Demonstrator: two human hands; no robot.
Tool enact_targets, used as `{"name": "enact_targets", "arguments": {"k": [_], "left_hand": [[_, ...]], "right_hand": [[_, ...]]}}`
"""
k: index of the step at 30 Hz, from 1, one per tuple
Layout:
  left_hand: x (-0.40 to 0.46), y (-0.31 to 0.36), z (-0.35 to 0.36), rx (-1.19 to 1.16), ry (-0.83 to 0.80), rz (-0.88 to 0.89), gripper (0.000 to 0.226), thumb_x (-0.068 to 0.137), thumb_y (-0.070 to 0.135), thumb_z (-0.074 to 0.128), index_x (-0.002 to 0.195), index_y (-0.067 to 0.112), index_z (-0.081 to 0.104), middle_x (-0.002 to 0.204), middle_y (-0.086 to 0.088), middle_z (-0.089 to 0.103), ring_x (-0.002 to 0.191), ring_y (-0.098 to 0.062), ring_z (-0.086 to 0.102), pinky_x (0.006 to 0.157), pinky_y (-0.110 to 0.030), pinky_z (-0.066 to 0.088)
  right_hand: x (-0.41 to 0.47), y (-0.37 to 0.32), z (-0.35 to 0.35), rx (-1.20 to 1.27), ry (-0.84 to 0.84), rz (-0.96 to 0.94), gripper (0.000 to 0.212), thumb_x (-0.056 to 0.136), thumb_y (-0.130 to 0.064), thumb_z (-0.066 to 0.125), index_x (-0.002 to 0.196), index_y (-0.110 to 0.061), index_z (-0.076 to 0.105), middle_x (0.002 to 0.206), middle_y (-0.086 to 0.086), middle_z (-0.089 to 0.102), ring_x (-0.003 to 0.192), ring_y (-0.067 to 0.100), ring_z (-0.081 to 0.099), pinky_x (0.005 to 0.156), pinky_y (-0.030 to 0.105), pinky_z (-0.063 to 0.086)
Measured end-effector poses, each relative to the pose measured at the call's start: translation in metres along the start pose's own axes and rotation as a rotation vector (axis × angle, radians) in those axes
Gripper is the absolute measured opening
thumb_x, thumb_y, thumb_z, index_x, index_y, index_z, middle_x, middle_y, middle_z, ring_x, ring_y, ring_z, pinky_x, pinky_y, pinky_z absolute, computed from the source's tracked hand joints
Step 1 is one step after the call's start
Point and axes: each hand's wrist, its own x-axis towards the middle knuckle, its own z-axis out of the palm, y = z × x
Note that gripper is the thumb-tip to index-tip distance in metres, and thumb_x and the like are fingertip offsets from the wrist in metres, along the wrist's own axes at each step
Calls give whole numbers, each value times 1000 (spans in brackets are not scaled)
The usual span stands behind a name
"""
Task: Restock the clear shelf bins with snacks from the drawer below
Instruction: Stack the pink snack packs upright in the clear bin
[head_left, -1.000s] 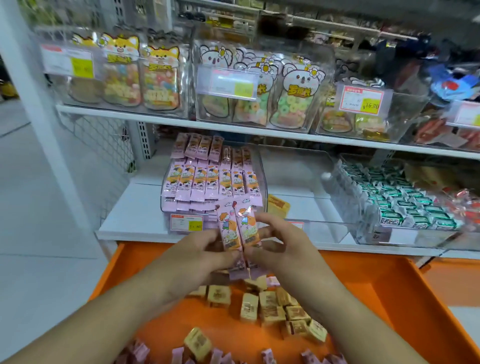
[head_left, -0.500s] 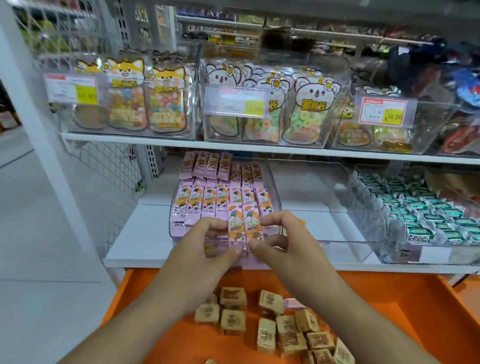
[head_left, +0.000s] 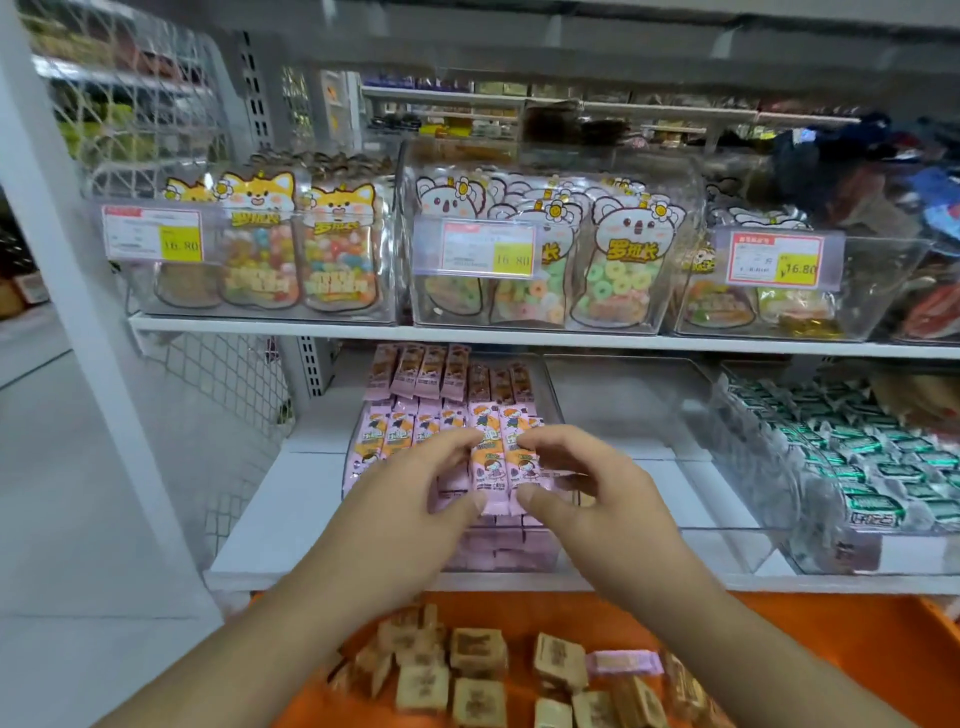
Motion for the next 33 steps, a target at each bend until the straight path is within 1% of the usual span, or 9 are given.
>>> {"name": "enact_targets", "arguments": {"k": [3, 7, 11, 13, 17, 20, 25, 29, 33], "left_hand": [[42, -7, -2, 168, 13, 54, 57, 96, 48, 65, 147, 54, 41, 141, 17, 59, 134, -5, 52, 112, -39, 45], [94, -21, 4, 336, 21, 52, 53, 100, 48, 59, 151, 45, 45, 133, 3, 62, 128, -23, 55, 107, -41, 46], [128, -30, 4, 437, 31, 55, 31, 101, 49, 57, 128, 36, 62, 109, 0, 72, 109, -31, 63, 84, -38, 49], [138, -33, 4, 448, 20, 54, 28, 102, 48, 56, 126, 36, 62, 111, 1, 72, 107, -30, 64, 78, -34, 45], [151, -32, 5, 550, -14, 61, 42, 104, 48, 51, 146, 43, 48, 139, -3, 62, 124, -33, 58, 95, -35, 47], [160, -31, 6, 609, -33, 35, 49, 105, 50, 49, 153, 46, 40, 152, -4, 52, 132, -31, 53, 101, -33, 45], [169, -41, 7, 539, -47, 81, 49, 102, 45, 57, 149, 45, 47, 153, 5, 47, 134, -24, 51, 109, -35, 45], [175, -50, 10, 495, -41, 141, 49, 99, 41, 63, 147, 39, 54, 148, 9, 47, 130, -20, 49, 109, -33, 43], [177, -52, 12, 508, -26, 144, 48, 100, 43, 63, 146, 38, 54, 148, 9, 45, 130, -18, 48, 109, -31, 42]], "right_hand": [[35, 6, 1, -63, 40, -14, 29, 90, -28, 78, 112, -45, 69, 108, -34, 68, 105, -6, 63, 94, 26, 50], [85, 17, 8, -97, 51, 19, 26, 90, -29, 77, 113, -41, 71, 102, -27, 73, 95, -6, 65, 86, 21, 50], [123, 27, 13, -154, 40, 2, 26, 91, -35, 74, 117, -38, 74, 104, -25, 74, 104, 3, 64, 89, 23, 46], [134, 31, 14, -188, 44, 4, 25, 92, -37, 74, 116, -38, 73, 102, -21, 74, 101, 9, 64, 84, 24, 45], [149, 34, 16, -214, 18, -13, 25, 91, -37, 73, 116, -39, 71, 106, -16, 71, 101, 12, 63, 81, 26, 50], [158, 38, 17, -210, 2, -23, 22, 92, -34, 73, 113, -39, 70, 106, -16, 70, 90, 9, 62, 70, 10, 46], [161, 44, 19, -227, -26, -32, 25, 93, -32, 73, 118, -37, 70, 106, -16, 70, 85, 0, 62, 65, 3, 42], [163, 47, 20, -270, -39, -52, 25, 95, -31, 71, 120, -35, 69, 108, -15, 70, 95, 8, 61, 68, 4, 41], [166, 50, 22, -286, -44, -64, 23, 96, -30, 70, 118, -34, 69, 105, -16, 68, 92, 4, 62, 66, 2, 42]]}}
